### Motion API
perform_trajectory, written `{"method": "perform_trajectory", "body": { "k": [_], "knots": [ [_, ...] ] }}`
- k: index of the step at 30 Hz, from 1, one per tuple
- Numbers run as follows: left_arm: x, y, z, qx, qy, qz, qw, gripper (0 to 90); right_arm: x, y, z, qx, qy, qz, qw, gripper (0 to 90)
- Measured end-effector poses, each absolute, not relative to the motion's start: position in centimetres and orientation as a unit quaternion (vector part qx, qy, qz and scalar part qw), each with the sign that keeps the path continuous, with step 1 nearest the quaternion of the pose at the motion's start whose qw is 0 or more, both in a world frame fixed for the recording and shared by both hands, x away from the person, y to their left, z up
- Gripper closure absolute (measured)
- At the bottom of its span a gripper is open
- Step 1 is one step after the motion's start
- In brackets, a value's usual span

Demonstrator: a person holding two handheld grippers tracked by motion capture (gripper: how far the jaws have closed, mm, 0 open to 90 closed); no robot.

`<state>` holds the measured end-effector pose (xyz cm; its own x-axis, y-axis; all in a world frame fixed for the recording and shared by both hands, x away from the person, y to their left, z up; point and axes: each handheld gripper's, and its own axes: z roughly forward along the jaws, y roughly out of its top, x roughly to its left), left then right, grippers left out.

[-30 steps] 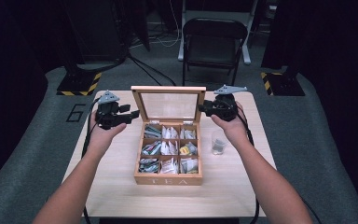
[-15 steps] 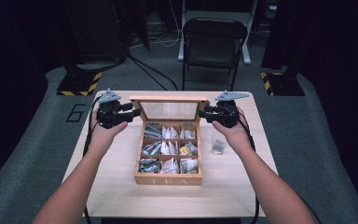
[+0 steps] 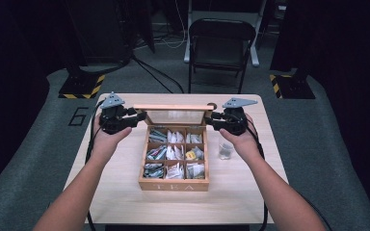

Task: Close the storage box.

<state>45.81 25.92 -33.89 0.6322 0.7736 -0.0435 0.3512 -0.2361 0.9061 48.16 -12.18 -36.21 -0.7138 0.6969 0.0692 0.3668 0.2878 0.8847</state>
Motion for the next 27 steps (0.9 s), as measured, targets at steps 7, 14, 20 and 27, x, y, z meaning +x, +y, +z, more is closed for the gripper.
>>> {"method": "perform_trajectory", "body": {
  "k": [7, 14, 20, 27],
  "knots": [
    [45.1, 26.1, -33.5, 0.757, 0.367, 0.213, 0.496, 57.8, 48.0, -12.2, -36.6, 0.341, 0.785, 0.491, 0.165, 62.0],
    [43.9, 26.2, -33.0, 0.763, 0.356, 0.217, 0.494, 57.3, 47.6, -12.3, -36.9, 0.335, 0.786, 0.492, 0.168, 61.7],
    [43.1, 26.3, -33.5, 0.764, 0.353, 0.215, 0.495, 56.8, 46.8, -12.5, -37.1, 0.332, 0.786, 0.496, 0.16, 60.9],
    [41.8, 26.3, -34.4, 0.768, 0.348, 0.213, 0.493, 56.2, 45.3, -12.6, -37.4, 0.322, 0.788, 0.498, 0.163, 59.9]
  ]
}}
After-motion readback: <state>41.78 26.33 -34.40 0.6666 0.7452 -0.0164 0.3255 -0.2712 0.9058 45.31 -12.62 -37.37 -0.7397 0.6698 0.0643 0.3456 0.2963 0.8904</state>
